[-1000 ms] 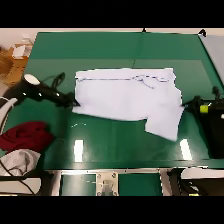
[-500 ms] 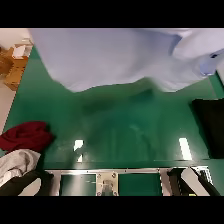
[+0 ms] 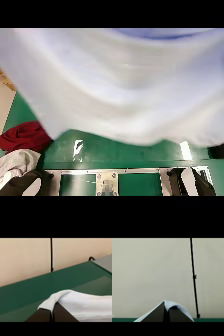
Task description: Fold the shirts.
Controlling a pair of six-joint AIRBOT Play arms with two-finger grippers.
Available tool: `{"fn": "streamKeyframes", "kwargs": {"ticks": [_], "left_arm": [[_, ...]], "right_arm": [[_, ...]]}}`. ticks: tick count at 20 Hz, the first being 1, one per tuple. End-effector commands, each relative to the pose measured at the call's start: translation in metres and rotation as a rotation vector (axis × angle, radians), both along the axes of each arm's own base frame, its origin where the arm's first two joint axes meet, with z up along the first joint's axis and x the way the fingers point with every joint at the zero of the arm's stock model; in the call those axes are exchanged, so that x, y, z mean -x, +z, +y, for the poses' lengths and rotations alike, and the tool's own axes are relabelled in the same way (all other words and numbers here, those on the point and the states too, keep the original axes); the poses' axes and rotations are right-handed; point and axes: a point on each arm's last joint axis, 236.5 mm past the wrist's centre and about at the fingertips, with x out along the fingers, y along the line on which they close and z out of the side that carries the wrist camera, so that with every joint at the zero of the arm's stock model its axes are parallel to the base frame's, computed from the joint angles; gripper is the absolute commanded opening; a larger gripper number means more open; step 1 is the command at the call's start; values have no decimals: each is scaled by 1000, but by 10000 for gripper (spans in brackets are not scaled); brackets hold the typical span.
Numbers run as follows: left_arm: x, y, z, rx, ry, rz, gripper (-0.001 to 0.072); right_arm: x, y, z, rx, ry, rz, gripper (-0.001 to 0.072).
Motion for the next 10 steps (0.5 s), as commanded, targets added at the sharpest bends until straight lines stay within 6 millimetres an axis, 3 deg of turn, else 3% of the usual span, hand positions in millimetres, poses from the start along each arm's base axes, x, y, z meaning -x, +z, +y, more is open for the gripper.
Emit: {"fn": "streamKeyframes", "kwargs": {"ticks": [1, 4, 7, 8, 10], "left_arm": [[-70, -112, 5, 16, 28, 258, 25], [-132, -239, -9, 41, -37, 488, 25], [-185, -355, -21, 122, -62, 685, 25], [-200, -381, -25, 152, -68, 716, 25], [-230, -413, -31, 222, -66, 746, 24]], "right_arm": [[-55, -96, -19, -120, 84, 186, 22], [-123, -235, -31, -244, 99, 417, 22], [-181, -359, -48, -320, 41, 616, 22], [-198, -395, -55, -350, 28, 680, 22], [-234, -443, -68, -409, 32, 760, 22]]}}
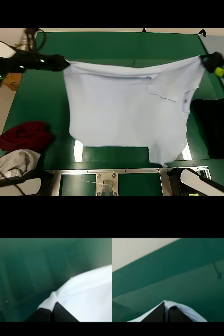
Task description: Fold the shirts.
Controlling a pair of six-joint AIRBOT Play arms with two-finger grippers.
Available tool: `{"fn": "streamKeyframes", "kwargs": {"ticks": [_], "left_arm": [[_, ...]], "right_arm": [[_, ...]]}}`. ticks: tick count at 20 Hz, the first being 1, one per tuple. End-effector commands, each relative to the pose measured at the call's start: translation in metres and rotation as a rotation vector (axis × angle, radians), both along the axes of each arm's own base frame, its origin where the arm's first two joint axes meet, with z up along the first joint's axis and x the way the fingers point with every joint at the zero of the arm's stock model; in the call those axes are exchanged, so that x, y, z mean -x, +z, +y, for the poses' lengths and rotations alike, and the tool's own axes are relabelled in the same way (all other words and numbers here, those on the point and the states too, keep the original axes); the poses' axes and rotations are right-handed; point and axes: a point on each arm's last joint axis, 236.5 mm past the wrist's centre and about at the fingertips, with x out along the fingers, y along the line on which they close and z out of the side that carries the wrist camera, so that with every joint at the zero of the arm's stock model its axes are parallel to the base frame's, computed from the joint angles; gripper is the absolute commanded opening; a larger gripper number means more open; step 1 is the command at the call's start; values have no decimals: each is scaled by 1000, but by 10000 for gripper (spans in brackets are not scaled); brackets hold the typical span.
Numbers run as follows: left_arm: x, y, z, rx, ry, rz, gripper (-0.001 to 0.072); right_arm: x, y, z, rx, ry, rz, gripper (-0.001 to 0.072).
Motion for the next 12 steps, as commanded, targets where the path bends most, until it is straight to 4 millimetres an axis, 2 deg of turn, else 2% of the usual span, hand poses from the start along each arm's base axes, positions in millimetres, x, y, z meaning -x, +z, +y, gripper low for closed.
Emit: {"fn": "streamKeyframes", "kwargs": {"ticks": [1, 2, 4, 5, 7, 10, 12], "left_arm": [[-53, -74, -6, 91, 47, 67, 25], [-67, -74, -3, 88, 65, 43, 25], [-88, -59, 3, 83, 95, -20, 25], [-93, -55, 4, 82, 103, -38, 25], [-95, -59, 7, 62, 106, -41, 25], [-86, -81, 15, -15, 80, 9, 25], [-69, -100, 16, -58, 44, 94, 25]], "right_arm": [[-56, -109, -16, -57, -9, 169, 22], [-73, -118, -19, -67, 10, 177, 22], [-101, -127, -24, -99, 33, 179, 22], [-110, -132, -27, -113, 36, 182, 22], [-120, -143, -29, -138, 38, 199, 22], [-108, -163, -37, -72, 61, 262, 21], [-84, -177, -43, -49, 110, 354, 20]]}}
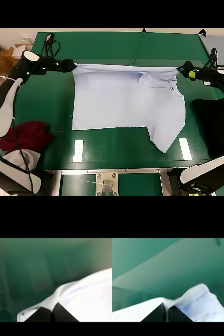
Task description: Fold the shirts.
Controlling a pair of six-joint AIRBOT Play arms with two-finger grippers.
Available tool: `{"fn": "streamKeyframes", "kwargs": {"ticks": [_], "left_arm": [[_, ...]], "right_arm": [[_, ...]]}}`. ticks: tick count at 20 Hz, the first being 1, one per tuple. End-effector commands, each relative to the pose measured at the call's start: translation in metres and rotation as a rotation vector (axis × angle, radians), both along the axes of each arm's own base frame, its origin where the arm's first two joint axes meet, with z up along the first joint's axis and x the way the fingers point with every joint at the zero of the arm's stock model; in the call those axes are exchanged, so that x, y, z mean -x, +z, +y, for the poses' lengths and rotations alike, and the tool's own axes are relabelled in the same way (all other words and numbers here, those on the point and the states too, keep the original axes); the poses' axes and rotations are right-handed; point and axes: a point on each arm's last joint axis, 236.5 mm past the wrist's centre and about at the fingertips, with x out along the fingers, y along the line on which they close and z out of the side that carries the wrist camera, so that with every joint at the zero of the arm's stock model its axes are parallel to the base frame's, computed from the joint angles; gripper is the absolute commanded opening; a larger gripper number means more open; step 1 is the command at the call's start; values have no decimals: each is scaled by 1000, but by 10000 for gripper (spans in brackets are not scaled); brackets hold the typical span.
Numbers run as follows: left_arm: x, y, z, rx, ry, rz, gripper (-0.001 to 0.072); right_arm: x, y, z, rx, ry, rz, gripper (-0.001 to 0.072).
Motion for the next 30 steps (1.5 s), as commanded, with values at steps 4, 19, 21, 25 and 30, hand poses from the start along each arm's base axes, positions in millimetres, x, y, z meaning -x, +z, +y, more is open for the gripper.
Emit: {"fn": "streamKeyframes", "kwargs": {"ticks": [4, 19, 21, 25, 30], "left_arm": [[50, -55, 6, -107, -110, 250, 25], [119, -102, -16, -76, -160, 576, 526], [149, -90, 2, -51, -167, 734, 526], [195, -63, 36, -12, -83, 837, 524], [279, -66, 32, 19, 137, 770, 527]], "right_arm": [[70, -56, -14, 65, 163, 291, 20], [100, -56, -5, 11, 210, 400, 226], [115, -30, -18, -9, 192, 398, 226], [166, 8, -36, -49, 117, 411, 227], [264, -17, -38, -72, -97, 461, 226]]}}
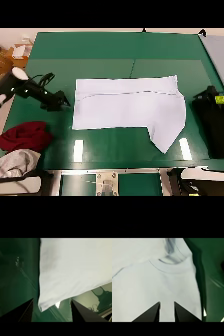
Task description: Fold the shirts.
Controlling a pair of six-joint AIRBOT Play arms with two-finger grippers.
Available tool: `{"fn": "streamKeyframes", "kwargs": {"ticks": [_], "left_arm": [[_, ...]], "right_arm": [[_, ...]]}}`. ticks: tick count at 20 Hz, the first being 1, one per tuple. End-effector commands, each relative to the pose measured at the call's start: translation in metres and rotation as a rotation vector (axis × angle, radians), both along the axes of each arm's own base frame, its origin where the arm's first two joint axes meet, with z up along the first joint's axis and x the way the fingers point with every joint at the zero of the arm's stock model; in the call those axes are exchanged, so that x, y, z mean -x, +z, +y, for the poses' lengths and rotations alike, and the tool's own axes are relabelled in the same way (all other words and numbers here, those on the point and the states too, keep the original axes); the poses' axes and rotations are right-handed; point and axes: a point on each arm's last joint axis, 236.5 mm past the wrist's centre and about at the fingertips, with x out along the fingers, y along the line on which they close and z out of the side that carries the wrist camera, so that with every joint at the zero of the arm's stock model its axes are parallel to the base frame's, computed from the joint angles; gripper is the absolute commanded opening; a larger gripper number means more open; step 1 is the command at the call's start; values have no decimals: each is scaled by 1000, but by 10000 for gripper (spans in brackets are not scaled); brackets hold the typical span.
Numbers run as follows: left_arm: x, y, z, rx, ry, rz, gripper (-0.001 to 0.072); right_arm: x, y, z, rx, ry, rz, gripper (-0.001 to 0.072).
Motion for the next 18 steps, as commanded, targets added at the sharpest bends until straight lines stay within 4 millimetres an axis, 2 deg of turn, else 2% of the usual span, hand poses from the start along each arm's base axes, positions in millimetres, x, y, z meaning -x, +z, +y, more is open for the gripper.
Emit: {"fn": "streamKeyframes", "kwargs": {"ticks": [1, 3, 6, 9, 13, 14, 16, 18], "left_arm": [[60, -14, -8, -24, 151, -27, 526], [85, -32, -28, -11, 183, -71, 526], [94, -54, -63, 50, 277, -103, 526], [78, -62, -73, 47, 377, -186, 526], [43, -51, -76, 66, 562, -297, 525], [42, -53, -80, 77, 591, -289, 525], [51, -62, -97, 98, 607, -223, 525], [61, -69, -113, 122, 623, -167, 525]], "right_arm": [[61, -20, -4, 39, -184, 18, 226], [84, -32, -5, 72, -276, 14, 245], [102, -44, 2, 75, -322, 26, 265], [103, -49, 7, 67, -319, 35, 264], [102, -57, 13, 71, -316, 39, 289], [103, -61, 14, 69, -320, 45, 319], [108, -68, 19, 57, -325, 61, 373], [110, -70, 21, 50, -325, 68, 374]]}}
